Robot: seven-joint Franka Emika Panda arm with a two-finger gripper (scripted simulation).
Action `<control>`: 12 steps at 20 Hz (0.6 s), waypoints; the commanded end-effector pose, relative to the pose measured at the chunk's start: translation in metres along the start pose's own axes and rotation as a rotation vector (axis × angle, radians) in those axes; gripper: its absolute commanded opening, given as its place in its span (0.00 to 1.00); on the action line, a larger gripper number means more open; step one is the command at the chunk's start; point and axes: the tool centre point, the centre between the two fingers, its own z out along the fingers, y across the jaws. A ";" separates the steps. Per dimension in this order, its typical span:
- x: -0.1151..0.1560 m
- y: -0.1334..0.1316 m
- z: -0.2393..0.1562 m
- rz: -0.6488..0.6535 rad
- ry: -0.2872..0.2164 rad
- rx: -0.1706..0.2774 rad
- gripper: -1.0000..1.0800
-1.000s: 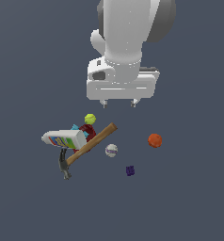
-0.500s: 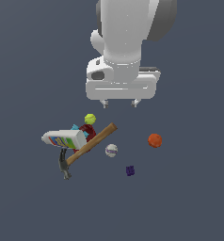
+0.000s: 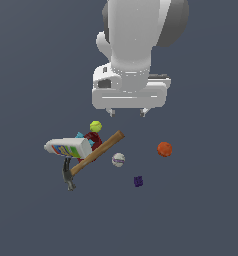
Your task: Pick up a designated object from a clutter of objects.
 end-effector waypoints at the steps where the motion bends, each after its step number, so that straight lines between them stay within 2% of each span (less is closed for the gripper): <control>1: 0.005 -0.001 0.006 -0.006 -0.001 -0.001 0.96; 12: 0.051 -0.014 0.061 -0.057 0.000 -0.011 0.96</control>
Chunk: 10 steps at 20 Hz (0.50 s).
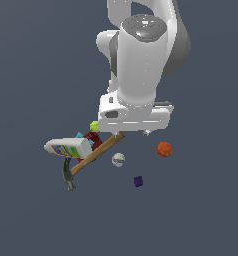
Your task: Pick up a designated object from a clutter of objects.
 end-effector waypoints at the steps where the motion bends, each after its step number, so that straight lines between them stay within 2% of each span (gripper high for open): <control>1: 0.013 -0.004 0.019 -0.016 0.000 -0.002 0.96; 10: 0.055 -0.020 0.098 -0.077 0.001 -0.007 0.96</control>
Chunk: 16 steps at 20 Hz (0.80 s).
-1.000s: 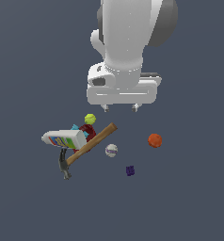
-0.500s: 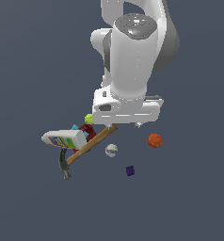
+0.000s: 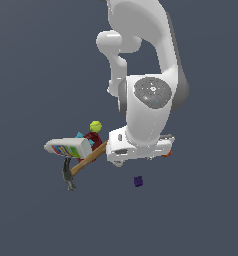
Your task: Pick up a designated object from a clutter of objects.
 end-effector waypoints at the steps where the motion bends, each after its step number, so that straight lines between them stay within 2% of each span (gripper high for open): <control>1: 0.010 -0.004 0.023 -0.017 0.001 0.000 0.96; 9: 0.029 -0.015 0.080 -0.055 0.002 0.001 0.96; 16: 0.035 -0.019 0.103 -0.071 0.003 0.002 0.96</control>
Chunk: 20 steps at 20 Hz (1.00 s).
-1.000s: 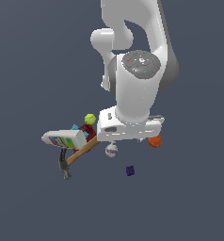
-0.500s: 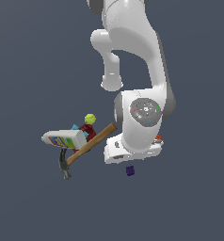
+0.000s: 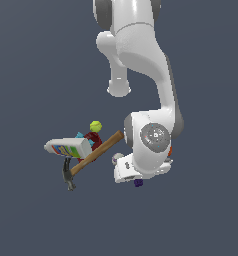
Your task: Pick up a designated object from a clutter of objects.
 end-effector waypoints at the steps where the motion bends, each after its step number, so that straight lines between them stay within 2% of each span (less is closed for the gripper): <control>1: 0.002 -0.001 0.005 -0.003 0.002 0.000 0.96; 8: 0.001 -0.001 0.011 -0.003 0.000 0.000 0.96; 20: 0.001 -0.001 0.056 -0.004 0.002 0.000 0.96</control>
